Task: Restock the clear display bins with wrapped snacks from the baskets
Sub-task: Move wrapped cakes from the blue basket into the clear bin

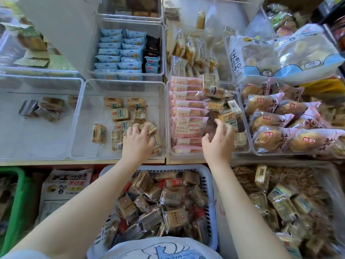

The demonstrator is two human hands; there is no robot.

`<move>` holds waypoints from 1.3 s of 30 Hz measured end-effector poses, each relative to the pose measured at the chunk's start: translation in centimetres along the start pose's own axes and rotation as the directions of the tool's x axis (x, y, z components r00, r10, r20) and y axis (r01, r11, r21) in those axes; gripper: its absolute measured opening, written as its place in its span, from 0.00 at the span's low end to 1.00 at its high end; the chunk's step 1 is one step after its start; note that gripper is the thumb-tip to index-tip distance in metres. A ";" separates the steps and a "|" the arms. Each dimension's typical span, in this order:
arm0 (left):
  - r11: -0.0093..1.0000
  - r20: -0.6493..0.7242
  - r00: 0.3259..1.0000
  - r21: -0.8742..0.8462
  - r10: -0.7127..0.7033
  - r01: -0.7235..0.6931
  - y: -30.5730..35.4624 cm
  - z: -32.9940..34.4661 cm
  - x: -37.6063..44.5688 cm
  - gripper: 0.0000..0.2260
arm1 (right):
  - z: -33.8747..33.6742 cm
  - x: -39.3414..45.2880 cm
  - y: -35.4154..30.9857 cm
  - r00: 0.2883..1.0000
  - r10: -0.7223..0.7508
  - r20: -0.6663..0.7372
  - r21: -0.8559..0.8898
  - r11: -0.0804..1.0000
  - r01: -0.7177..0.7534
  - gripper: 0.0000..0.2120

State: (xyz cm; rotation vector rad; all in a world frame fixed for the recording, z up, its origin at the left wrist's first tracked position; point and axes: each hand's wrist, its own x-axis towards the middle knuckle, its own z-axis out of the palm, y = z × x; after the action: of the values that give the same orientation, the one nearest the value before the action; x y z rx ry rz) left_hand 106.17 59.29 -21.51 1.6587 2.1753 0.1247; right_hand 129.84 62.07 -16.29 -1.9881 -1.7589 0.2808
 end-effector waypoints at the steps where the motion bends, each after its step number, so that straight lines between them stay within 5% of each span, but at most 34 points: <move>1: 1.000 -0.001 1.000 0.004 -0.009 0.009 0.3 0.1 -0.1 0.25 | -0.4 1.2 0.6 0.994 0.088 -0.071 -0.040 0.995 -0.091 0.26; 4: 1.000 -0.012 1.000 0.005 -0.018 0.018 1.4 0.4 -0.5 0.25 | -0.3 4.1 2.6 0.949 0.315 -0.031 -0.147 0.937 -0.316 0.32; 8: 1.000 -0.013 1.000 -0.012 -0.010 0.010 1.5 0.1 -0.5 0.25 | 0.2 5.0 3.6 0.925 0.380 0.022 -0.161 0.914 -0.372 0.27; 13: 0.994 -0.085 0.996 -0.107 0.013 -0.022 1.3 0.2 -0.9 0.29 | -0.3 2.0 1.1 0.959 0.281 0.030 0.053 0.958 -0.282 0.26; 17: 0.943 -0.140 0.982 -0.293 0.123 -0.159 1.4 -1.4 -2.0 0.35 | -0.9 -0.4 -0.9 0.957 0.001 0.290 0.253 0.964 -0.077 0.26; 21: 0.905 0.038 0.908 -0.118 0.416 -0.410 2.8 -4.6 -2.9 0.40 | -2.2 -1.0 -3.2 0.741 -0.223 0.633 0.431 0.897 -0.099 0.28; 23: 0.907 0.186 0.888 -0.102 0.420 -0.408 3.6 -5.7 -3.1 0.39 | -2.4 -1.2 -4.1 0.628 -0.245 0.739 0.452 0.871 -0.192 0.29; 25: 0.926 0.260 0.889 -0.079 0.376 -0.368 4.0 -5.7 -3.3 0.32 | -2.4 -1.5 -4.7 0.593 -0.240 0.769 0.462 0.849 -0.255 0.29; 28: 0.943 0.155 0.931 -0.018 0.332 -0.333 3.3 -4.8 -3.8 0.23 | -1.8 -1.9 -4.8 0.664 -0.162 0.730 0.477 0.817 -0.325 0.26; 33: 0.994 -0.081 0.991 0.022 0.109 -0.107 0.7 -2.8 -2.1 0.31 | -2.2 -0.6 -1.6 0.869 0.050 0.492 0.358 0.898 -0.255 0.06; 39: 0.996 0.136 0.989 0.078 -0.051 0.041 -0.4 -0.9 -0.3 0.34 | -2.8 0.3 3.1 0.945 0.121 0.302 0.175 0.968 -0.180 0.03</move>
State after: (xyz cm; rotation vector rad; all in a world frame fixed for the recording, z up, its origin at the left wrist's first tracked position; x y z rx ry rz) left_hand 105.57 58.99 -20.75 1.6053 2.1354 -0.0832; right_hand 133.82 61.54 -15.27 -2.0142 -1.6679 0.8068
